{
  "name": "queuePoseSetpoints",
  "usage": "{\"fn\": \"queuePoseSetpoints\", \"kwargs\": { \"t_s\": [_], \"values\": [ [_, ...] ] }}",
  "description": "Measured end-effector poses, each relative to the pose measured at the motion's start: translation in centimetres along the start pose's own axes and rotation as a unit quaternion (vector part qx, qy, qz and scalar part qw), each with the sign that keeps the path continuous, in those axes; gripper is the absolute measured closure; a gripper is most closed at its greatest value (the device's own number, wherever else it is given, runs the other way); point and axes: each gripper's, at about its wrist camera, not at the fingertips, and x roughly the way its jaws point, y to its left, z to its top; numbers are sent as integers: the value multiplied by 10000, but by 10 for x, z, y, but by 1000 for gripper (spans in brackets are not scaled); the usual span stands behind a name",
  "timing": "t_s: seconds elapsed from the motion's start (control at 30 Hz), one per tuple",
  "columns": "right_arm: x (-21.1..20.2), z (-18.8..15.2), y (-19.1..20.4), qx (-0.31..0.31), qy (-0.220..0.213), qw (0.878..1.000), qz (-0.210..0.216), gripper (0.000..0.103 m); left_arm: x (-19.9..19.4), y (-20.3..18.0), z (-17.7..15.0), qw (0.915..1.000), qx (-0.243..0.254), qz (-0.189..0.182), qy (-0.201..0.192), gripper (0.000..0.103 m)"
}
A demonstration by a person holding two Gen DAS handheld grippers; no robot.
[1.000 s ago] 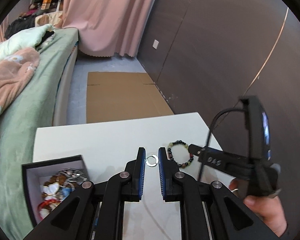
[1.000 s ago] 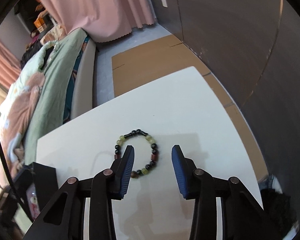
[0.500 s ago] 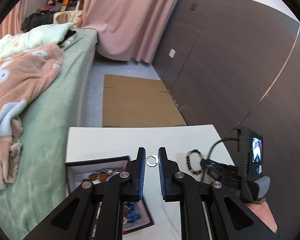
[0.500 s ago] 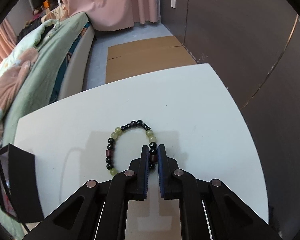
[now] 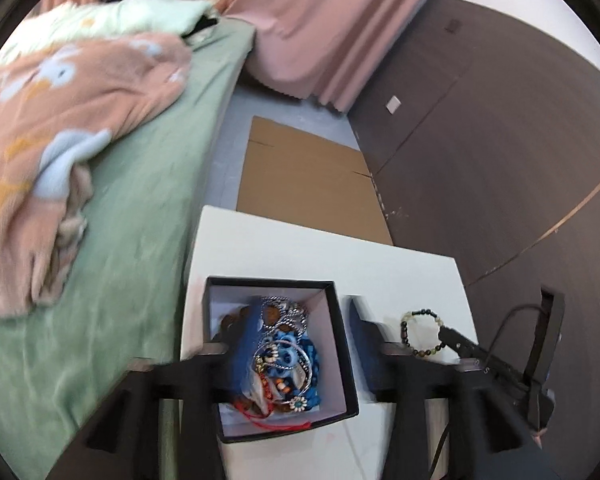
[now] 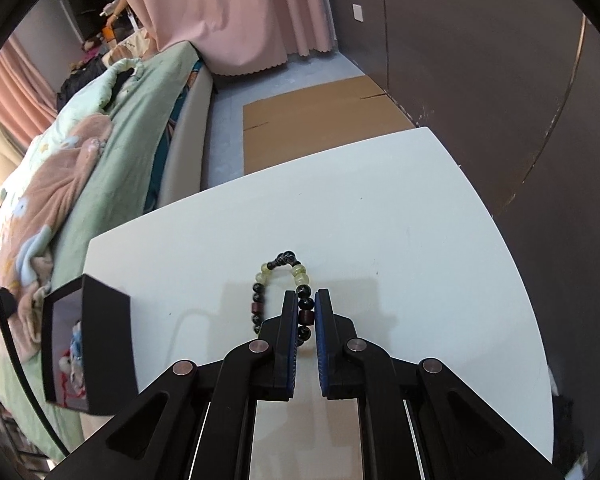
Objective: Organize jewelry
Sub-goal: 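Lift the silver ring with the left tool while the right tool grasps the green-black bead bracelet, then drop the ring into the box with the left tool while the right tool drops the bracelet in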
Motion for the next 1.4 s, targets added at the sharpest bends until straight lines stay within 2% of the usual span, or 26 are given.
{"fn": "queuePoseSetpoints", "kwargs": {
  "t_s": [0.03,0.1,0.3,0.57,0.9,1.07,1.13,1.17,1.23,1.27,1.33,1.4],
  "values": [
    [-2,-2,1,-4,-21,10000,14,93,-5,3,0,9999,-84,-4,-78,28],
    [-5,-4,1,8,-38,10000,46,93,-15,6,-2,9996,-131,-16,-232,26],
    [-22,-8,6,28,-231,9993,293,93,-27,15,-9,9995,-215,-5,-246,25],
    [-53,-15,27,-89,-716,9950,691,93,-40,19,-13,9993,-209,14,-313,25],
    [-90,-20,70,-208,-1230,9780,1671,93,-51,25,-14,9991,-212,17,-373,25],
    [-95,-22,92,-277,-1313,9687,2089,93,-51,28,-12,9990,-267,27,-370,25],
    [-94,-23,104,-300,-1290,9617,2400,93,-51,28,-12,9989,-276,16,-390,25],
    [-92,-23,110,-317,-1199,9596,2524,90,-51,28,-11,9988,-279,14,-402,25],
    [-83,-25,126,-513,-884,9606,2584,69,-51,27,-12,9987,-285,8,-414,25],
    [-81,-26,129,-595,-841,9623,2518,54,-52,27,-12,9987,-285,12,-416,25],
    [-80,-31,128,-650,-966,9671,2262,51,-53,27,-12,9986,-291,15,-444,25],
    [-77,-29,122,-604,-833,9683,2275,51,-55,27,-13,9984,-296,23,-479,25]
  ]
}}
